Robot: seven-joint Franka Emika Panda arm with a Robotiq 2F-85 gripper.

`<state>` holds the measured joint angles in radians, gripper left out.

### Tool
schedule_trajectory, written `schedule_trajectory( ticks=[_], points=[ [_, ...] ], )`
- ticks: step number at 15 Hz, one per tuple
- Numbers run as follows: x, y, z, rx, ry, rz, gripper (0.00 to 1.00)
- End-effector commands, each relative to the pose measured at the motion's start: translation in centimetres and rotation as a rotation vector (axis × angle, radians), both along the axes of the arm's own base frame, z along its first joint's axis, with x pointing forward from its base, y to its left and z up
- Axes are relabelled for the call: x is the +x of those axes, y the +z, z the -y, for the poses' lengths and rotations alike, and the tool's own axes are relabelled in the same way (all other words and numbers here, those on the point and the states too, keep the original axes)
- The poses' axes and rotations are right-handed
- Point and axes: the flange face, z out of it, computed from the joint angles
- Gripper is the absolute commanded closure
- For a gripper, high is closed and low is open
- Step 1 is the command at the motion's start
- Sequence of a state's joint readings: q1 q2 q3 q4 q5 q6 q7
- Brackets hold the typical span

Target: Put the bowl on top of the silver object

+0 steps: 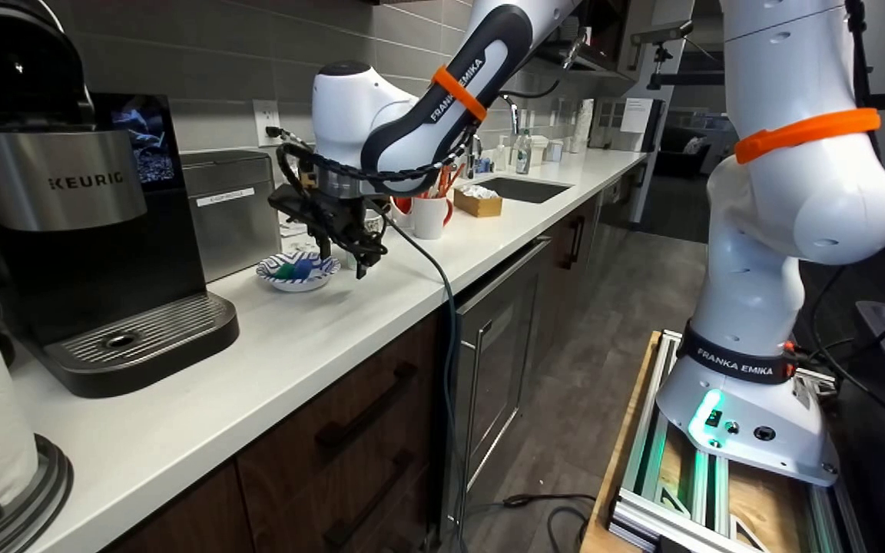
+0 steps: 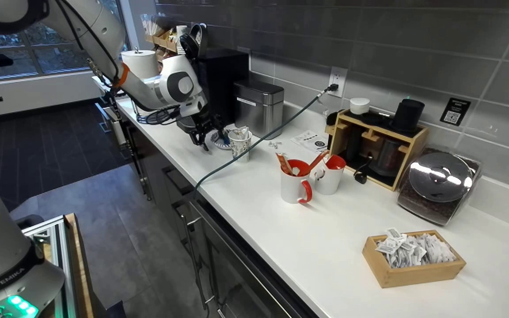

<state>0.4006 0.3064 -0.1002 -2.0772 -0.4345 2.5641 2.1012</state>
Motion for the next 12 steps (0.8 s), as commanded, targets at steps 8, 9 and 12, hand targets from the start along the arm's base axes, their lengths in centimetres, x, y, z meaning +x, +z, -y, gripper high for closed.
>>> schedule_trajectory(
  ticks=[8,9,12],
  points=[
    [3.4,-0.7,-1.5,-0.053,0.005,0.013,0.72],
    [3.7,-0.6,-1.6,-0.054,0.007,0.014,0.91],
    [3.7,-0.2,-1.6,-0.055,0.023,-0.012,1.00]
  ],
)
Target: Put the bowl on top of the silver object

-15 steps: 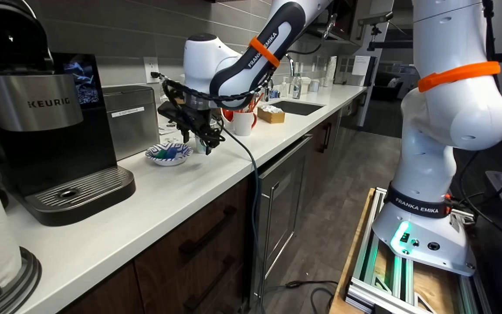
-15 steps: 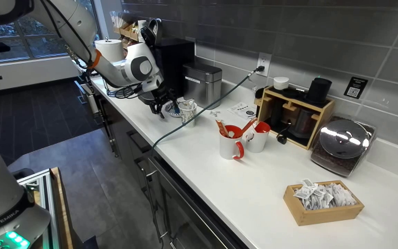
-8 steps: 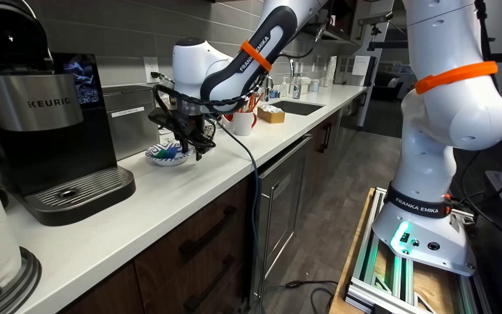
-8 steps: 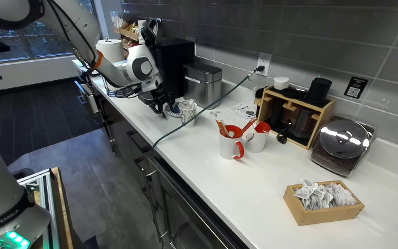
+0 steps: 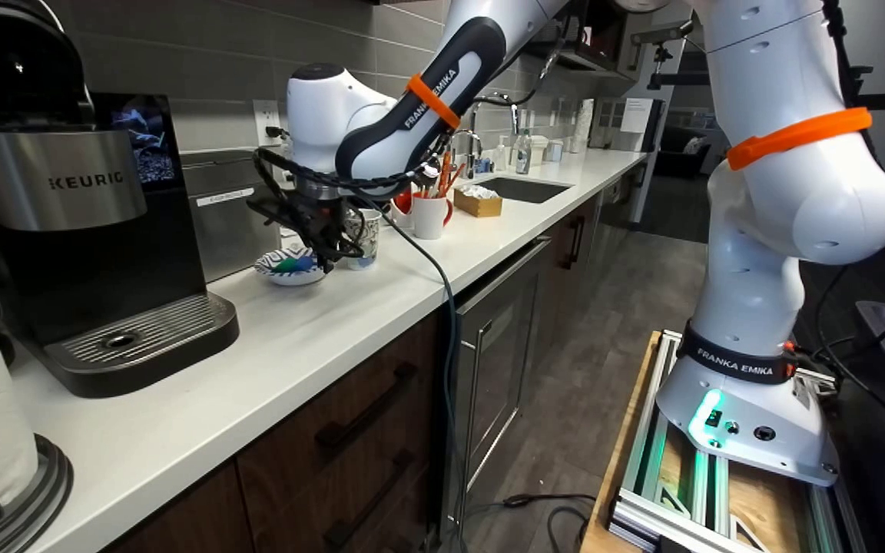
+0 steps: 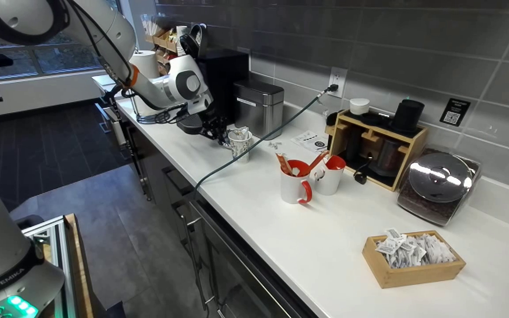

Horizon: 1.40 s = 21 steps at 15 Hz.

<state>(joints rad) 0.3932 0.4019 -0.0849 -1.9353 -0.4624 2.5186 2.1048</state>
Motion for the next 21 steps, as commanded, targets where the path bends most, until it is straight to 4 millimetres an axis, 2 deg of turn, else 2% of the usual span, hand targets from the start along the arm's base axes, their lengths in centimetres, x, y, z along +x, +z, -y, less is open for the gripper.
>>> schedule_trajectory(
  ticks=[1,4,7,10,13,17,21],
  points=[
    [0.2,0.2,0.1,-0.029,0.018,-0.044,0.98],
    [-1.3,1.5,0.6,-0.041,0.134,-0.122,1.00],
    [-3.0,3.9,0.9,-0.188,0.195,-0.192,0.99],
    [-3.5,6.8,0.4,-0.323,0.206,-0.182,0.99],
    [-3.3,8.4,-1.0,-0.389,0.249,-0.166,0.99],
    [-1.8,8.5,-3.2,-0.467,0.308,-0.177,0.99],
    [-0.6,9.4,-4.8,-0.694,0.297,-0.243,0.99]
  ],
)
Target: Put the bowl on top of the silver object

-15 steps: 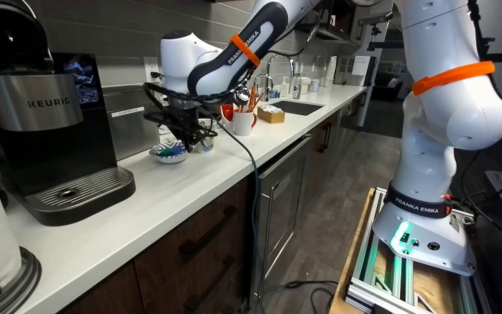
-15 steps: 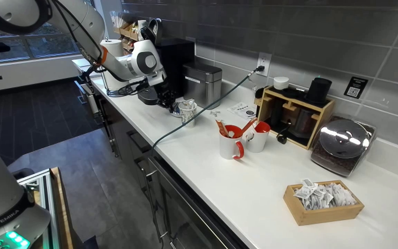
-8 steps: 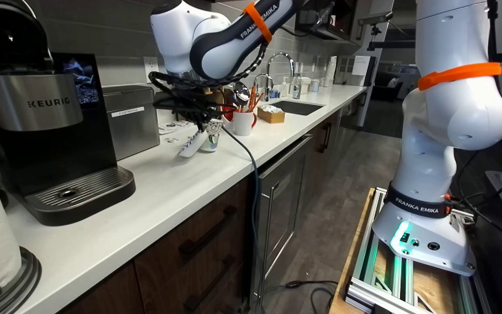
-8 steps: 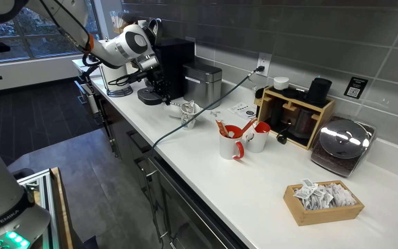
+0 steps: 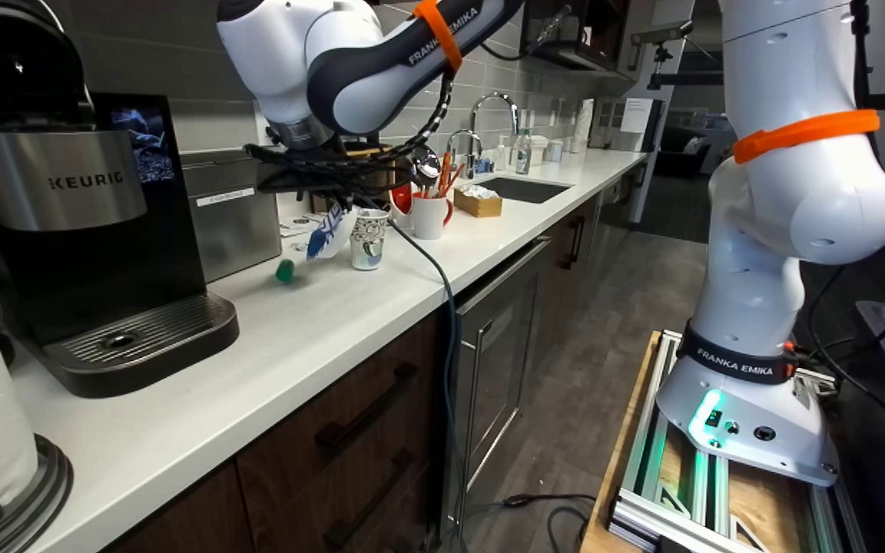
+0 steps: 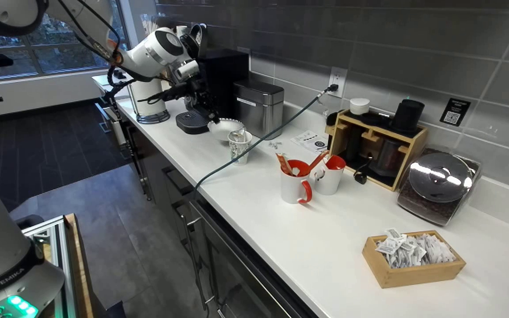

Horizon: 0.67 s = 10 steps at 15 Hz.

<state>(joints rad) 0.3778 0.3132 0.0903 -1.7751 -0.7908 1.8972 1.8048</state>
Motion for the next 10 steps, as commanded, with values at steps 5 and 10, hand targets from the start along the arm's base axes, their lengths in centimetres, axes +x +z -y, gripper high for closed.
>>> schedule_trajectory(
  ticks=[5,10],
  points=[
    [3.0,1.6,-3.3,-0.341,0.037,-0.076,0.99],
    [4.2,2.0,-6.6,-0.293,0.182,-0.171,0.99]
  ],
)
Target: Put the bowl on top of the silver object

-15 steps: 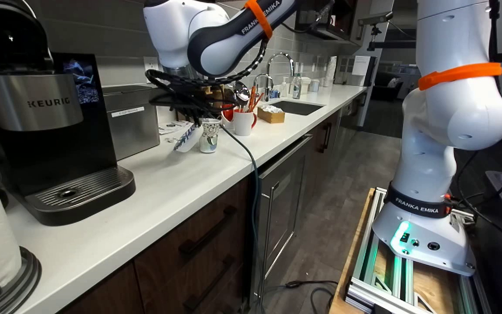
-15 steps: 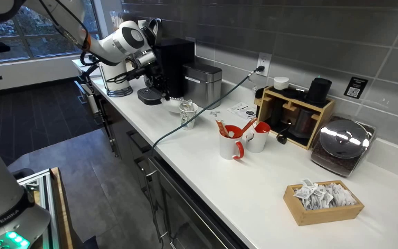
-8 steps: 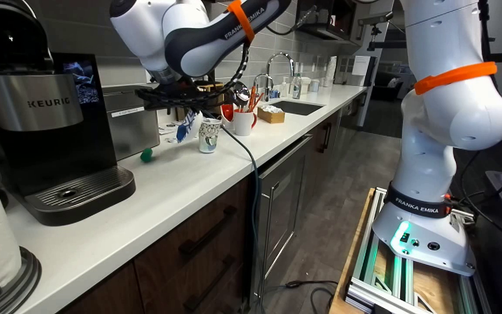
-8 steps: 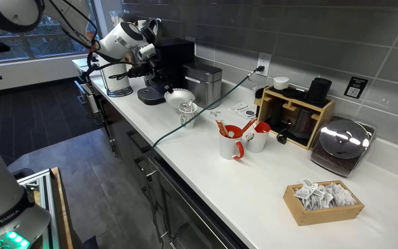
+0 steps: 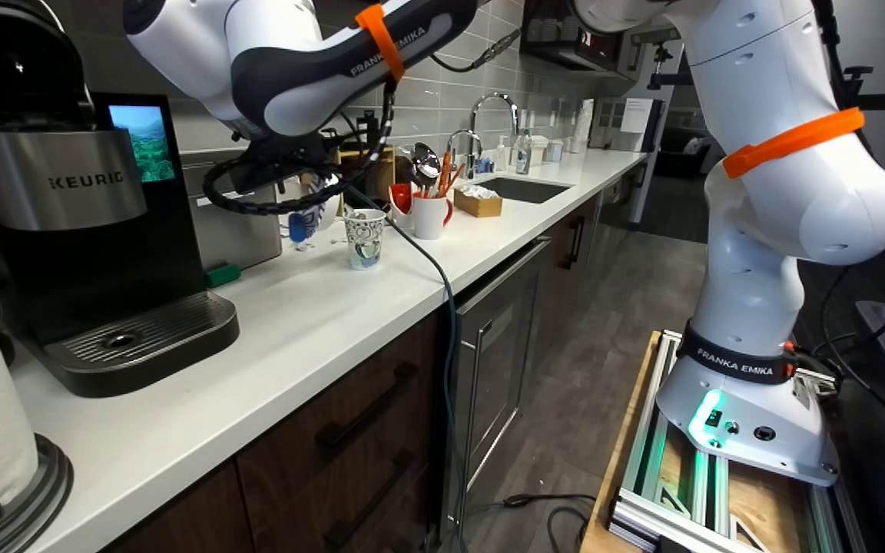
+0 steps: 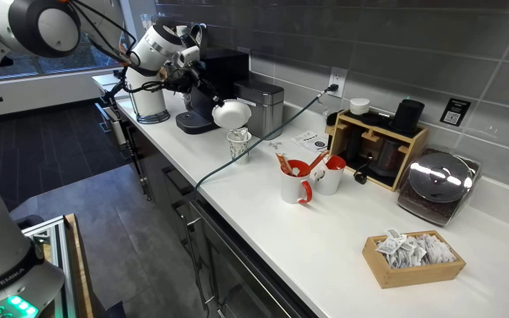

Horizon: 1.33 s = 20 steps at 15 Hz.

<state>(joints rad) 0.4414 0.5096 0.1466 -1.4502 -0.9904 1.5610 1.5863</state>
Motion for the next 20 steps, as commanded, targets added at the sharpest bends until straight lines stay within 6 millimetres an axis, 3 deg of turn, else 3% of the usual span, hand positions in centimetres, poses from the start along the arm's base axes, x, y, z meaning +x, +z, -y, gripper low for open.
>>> schedule_trajectory(
  ticks=[1,4,8,10,16,20],
  points=[
    [1.3,-0.7,-2.3,-0.007,0.063,-0.096,0.99],
    [2.3,-1.8,-2.9,0.016,0.085,-0.161,0.99],
    [2.6,-3.2,-1.4,0.199,0.040,-0.281,0.99],
    [2.0,-3.1,0.1,0.297,0.017,-0.308,0.99],
    [-0.1,0.7,6.2,0.579,-0.103,-0.157,0.99],
    [-1.6,1.1,9.4,0.762,-0.167,-0.034,0.99]
  ],
)
